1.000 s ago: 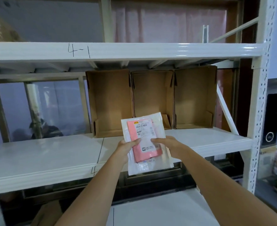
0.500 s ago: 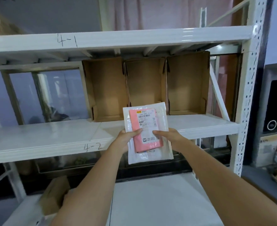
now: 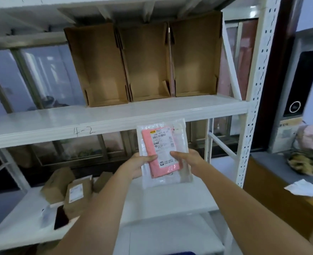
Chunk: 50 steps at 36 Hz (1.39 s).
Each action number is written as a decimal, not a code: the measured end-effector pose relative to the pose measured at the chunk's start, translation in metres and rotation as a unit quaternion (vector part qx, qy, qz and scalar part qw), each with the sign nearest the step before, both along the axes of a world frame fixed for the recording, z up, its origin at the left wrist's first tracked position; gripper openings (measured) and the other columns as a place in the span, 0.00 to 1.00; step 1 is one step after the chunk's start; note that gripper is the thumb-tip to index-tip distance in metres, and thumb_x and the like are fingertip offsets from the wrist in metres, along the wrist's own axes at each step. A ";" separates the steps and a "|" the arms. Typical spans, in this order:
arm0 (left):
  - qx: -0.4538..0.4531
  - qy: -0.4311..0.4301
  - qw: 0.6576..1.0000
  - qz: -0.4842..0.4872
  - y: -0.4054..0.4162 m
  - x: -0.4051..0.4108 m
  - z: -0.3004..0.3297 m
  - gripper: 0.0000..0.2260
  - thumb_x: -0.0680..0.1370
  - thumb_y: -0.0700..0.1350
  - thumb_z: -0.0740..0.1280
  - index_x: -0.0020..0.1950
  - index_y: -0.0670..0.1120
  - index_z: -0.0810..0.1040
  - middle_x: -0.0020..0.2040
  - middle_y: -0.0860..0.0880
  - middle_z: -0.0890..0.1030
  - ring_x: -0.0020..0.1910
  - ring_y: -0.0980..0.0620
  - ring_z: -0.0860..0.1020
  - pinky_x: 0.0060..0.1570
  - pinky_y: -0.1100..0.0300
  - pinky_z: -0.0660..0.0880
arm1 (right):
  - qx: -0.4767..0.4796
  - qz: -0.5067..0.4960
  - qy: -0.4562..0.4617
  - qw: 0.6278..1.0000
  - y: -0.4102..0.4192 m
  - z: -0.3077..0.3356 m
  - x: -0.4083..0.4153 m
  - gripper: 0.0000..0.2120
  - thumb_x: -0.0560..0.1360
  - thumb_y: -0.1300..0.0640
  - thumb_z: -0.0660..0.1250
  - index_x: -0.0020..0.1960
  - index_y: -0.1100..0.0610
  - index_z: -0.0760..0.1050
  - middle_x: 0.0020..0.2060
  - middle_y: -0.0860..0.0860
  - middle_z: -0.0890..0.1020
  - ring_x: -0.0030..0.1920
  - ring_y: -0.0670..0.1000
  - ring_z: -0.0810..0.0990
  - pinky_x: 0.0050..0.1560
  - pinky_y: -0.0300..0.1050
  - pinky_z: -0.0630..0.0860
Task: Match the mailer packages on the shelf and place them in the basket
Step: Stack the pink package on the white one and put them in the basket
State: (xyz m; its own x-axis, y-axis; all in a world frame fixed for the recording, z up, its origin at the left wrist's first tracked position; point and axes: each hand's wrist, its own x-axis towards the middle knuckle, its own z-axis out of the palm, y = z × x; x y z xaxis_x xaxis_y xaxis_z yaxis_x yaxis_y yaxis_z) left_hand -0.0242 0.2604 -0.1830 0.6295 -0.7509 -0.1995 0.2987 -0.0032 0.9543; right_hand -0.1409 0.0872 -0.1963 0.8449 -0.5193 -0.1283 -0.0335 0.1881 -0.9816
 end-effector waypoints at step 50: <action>-0.022 -0.025 0.998 0.051 0.086 -0.070 -0.570 0.41 0.51 0.45 0.85 0.61 0.39 0.77 0.55 0.42 0.83 0.58 0.42 0.80 0.61 0.42 0.74 | -0.010 -0.043 -0.024 0.999 0.095 -0.562 -0.077 0.17 0.67 0.65 0.77 0.54 0.62 0.79 0.49 0.55 0.84 0.47 0.51 0.83 0.50 0.46 0.79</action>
State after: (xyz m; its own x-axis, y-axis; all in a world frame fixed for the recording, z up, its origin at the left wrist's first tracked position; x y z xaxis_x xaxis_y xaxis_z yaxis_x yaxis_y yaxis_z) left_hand -0.0939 0.3461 -0.7532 0.7115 -0.6896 -0.1347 0.2473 0.0663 0.9667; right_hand -0.2176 0.1821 -0.7585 0.8014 -0.5930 -0.0783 0.0288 0.1690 -0.9852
